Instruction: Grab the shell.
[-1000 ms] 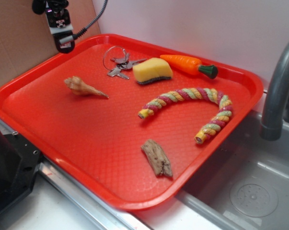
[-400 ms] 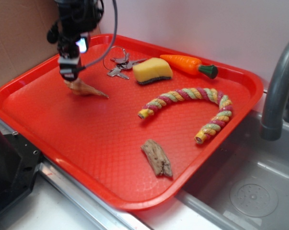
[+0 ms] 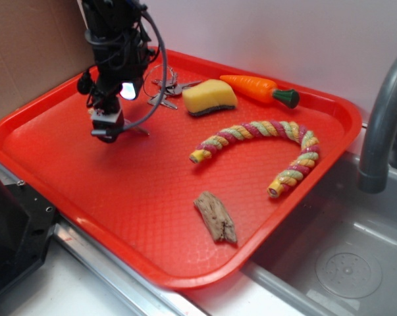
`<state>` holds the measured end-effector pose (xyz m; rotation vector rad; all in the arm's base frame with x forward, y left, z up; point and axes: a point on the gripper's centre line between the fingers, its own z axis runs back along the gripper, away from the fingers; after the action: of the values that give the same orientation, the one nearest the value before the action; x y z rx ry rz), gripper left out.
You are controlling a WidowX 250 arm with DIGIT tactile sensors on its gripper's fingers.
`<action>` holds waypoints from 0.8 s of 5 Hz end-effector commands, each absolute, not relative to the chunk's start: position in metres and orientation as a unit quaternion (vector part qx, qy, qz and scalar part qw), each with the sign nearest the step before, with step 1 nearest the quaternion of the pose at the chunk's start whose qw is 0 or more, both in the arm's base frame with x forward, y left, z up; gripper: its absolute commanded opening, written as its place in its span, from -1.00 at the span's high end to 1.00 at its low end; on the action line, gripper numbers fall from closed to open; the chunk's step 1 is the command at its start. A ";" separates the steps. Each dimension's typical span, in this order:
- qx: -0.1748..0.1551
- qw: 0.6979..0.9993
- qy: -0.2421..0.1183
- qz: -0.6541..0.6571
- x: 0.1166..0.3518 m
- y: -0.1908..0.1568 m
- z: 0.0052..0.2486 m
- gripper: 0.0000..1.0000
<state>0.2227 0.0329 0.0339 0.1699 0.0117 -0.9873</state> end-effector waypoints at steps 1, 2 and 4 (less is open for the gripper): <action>0.063 0.889 0.022 -0.453 0.218 0.030 0.029 -0.72; 0.073 0.889 0.042 -0.450 0.217 0.029 0.030 1.00; 0.107 0.911 0.049 -0.396 0.216 0.019 0.086 1.00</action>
<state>0.2054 0.0291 0.0744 0.1966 0.1445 -0.8130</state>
